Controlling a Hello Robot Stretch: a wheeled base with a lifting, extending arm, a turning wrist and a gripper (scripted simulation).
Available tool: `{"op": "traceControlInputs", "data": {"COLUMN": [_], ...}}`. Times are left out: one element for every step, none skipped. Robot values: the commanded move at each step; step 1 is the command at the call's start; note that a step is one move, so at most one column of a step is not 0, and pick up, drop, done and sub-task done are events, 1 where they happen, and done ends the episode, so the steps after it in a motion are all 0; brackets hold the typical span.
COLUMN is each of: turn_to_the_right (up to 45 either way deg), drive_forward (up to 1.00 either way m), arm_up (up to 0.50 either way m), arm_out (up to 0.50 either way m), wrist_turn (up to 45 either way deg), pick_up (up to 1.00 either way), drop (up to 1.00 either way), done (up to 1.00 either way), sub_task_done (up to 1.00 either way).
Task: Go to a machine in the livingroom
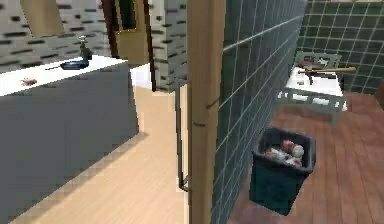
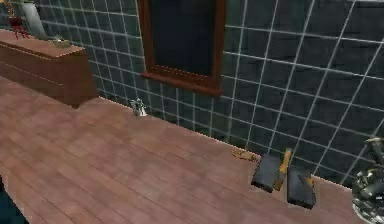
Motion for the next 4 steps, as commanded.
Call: {"op": "traceControlInputs", "data": {"turn_to_the_right": [-39.0,-3.0,0.0,24.0], "drive_forward": [0.0,0.0,0.45,0.0], "arm_up": [0.0,0.0,0.0,0.0], "arm_out": [0.0,0.0,0.0,0.0], "wrist_turn": [0.0,0.0,0.0,0.0], "pick_up": [0.0,0.0,0.0,0.0], "drop": [0.0,0.0,0.0,0.0], "done": [0.0,0.0,0.0,0.0], "sub_task_done": [0.0,0.0,0.0,0.0]}}
